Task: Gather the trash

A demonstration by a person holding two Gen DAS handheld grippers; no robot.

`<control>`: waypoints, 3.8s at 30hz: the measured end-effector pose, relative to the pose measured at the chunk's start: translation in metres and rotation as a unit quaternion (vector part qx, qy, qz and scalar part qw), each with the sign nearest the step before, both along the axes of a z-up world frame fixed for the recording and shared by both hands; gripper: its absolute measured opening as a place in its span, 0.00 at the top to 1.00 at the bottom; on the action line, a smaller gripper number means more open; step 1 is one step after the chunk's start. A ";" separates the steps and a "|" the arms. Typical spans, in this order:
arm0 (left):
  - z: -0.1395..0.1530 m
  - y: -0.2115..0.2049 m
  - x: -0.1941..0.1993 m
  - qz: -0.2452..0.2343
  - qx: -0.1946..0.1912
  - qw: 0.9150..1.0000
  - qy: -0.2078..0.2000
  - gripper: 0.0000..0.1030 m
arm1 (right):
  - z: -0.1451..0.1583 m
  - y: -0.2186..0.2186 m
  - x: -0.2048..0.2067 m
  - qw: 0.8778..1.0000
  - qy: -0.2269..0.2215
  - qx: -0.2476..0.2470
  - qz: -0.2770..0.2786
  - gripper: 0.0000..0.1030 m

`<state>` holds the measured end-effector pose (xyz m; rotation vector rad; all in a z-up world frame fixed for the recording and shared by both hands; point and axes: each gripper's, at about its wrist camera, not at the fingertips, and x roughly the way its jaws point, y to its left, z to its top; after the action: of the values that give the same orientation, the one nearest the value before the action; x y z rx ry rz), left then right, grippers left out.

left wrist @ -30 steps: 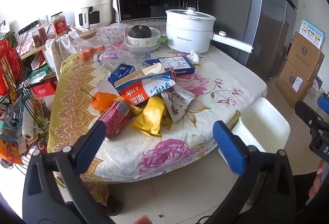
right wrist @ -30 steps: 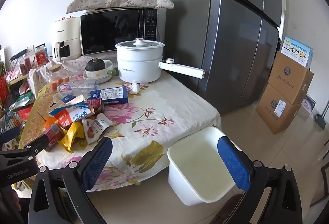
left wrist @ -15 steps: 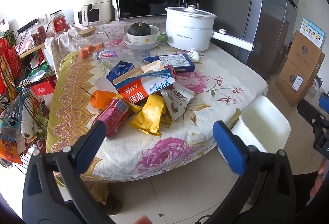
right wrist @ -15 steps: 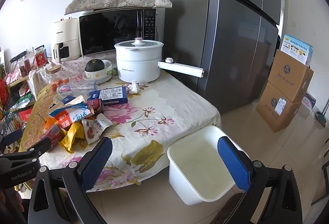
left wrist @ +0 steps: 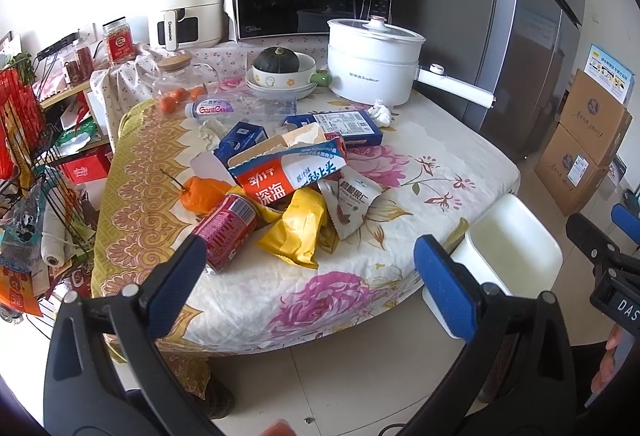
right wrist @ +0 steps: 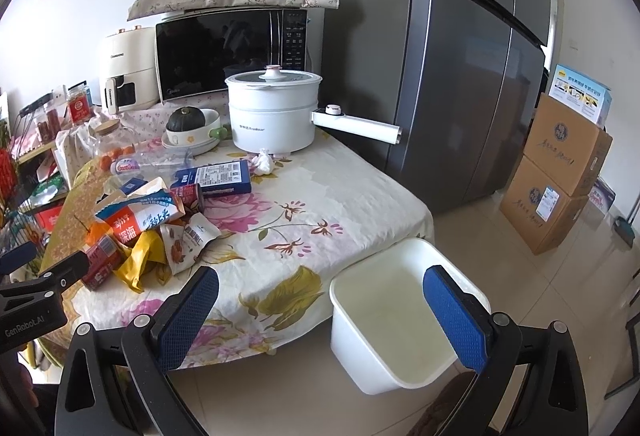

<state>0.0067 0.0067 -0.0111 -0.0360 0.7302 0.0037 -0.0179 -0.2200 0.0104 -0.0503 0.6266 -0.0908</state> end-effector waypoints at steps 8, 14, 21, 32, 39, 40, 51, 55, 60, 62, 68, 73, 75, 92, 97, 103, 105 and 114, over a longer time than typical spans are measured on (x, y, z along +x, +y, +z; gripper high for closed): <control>-0.002 0.000 0.001 0.000 0.000 1.000 0.004 0.00 | -0.001 0.000 0.000 1.000 0.001 -0.003 0.000 0.00; -0.003 0.001 0.001 -0.001 0.000 1.000 0.007 0.00 | -0.002 -0.001 0.000 1.000 0.003 -0.003 -0.001 0.00; -0.003 0.004 0.014 -0.049 -0.038 0.997 0.036 0.00 | -0.008 -0.001 0.005 0.999 0.026 -0.028 -0.003 0.00; -0.001 0.026 0.032 -0.041 -0.047 0.997 0.047 0.00 | 0.000 -0.006 0.017 0.999 0.031 -0.032 0.000 0.00; 0.003 0.029 0.040 -0.048 -0.032 0.997 0.047 0.00 | 0.007 -0.002 0.033 0.998 0.060 -0.009 0.026 0.00; 0.002 0.029 0.042 -0.051 -0.034 0.997 0.050 0.00 | 0.008 -0.001 0.036 0.997 0.063 -0.004 0.032 0.00; -0.014 0.063 0.092 -0.091 -0.014 0.988 0.122 0.00 | -0.007 0.036 0.108 0.980 0.171 0.023 0.100 0.00; -0.039 0.088 0.103 -0.077 -0.062 0.984 0.149 0.00 | -0.040 0.043 0.116 0.973 0.201 0.032 0.111 0.00; -0.069 0.093 0.119 -0.090 -0.072 0.974 0.197 0.00 | -0.075 0.050 0.135 0.959 0.257 0.027 0.117 0.00; -0.080 0.094 0.125 -0.090 -0.078 0.970 0.214 0.02 | -0.077 0.057 0.141 0.958 0.257 0.031 0.126 0.00; -0.097 0.096 0.133 -0.087 -0.083 0.964 0.239 0.16 | -0.093 0.086 0.158 0.950 0.273 0.038 0.147 0.00; -0.102 0.104 0.132 -0.082 -0.088 0.963 0.241 0.42 | -0.106 0.101 0.171 0.947 0.285 0.028 0.144 0.00; -0.102 0.111 0.132 -0.080 -0.104 0.962 0.239 0.43 | -0.108 0.104 0.175 0.947 0.287 0.024 0.142 0.00; -0.075 0.133 0.110 -0.071 -0.125 0.971 0.191 0.45 | -0.139 0.117 0.233 0.946 0.299 0.010 0.125 0.01; -0.076 0.129 0.111 -0.069 -0.124 0.971 0.191 0.45 | -0.154 0.127 0.243 0.944 0.297 0.010 0.142 0.06; -0.078 0.127 0.112 -0.067 -0.124 0.970 0.198 0.45 | -0.156 0.140 0.240 0.947 0.275 -0.009 0.166 0.20; -0.078 0.126 0.113 -0.068 -0.124 0.970 0.198 0.45 | -0.154 0.143 0.238 0.946 0.268 -0.012 0.180 0.41; -0.074 0.125 0.110 -0.068 -0.125 0.972 0.187 0.45 | -0.142 0.149 0.225 0.941 0.259 0.006 0.218 0.88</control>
<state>0.1164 0.1317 -0.0855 -0.2311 1.1068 -0.2190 0.2074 -0.0715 -0.1320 -0.2049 1.1281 0.3694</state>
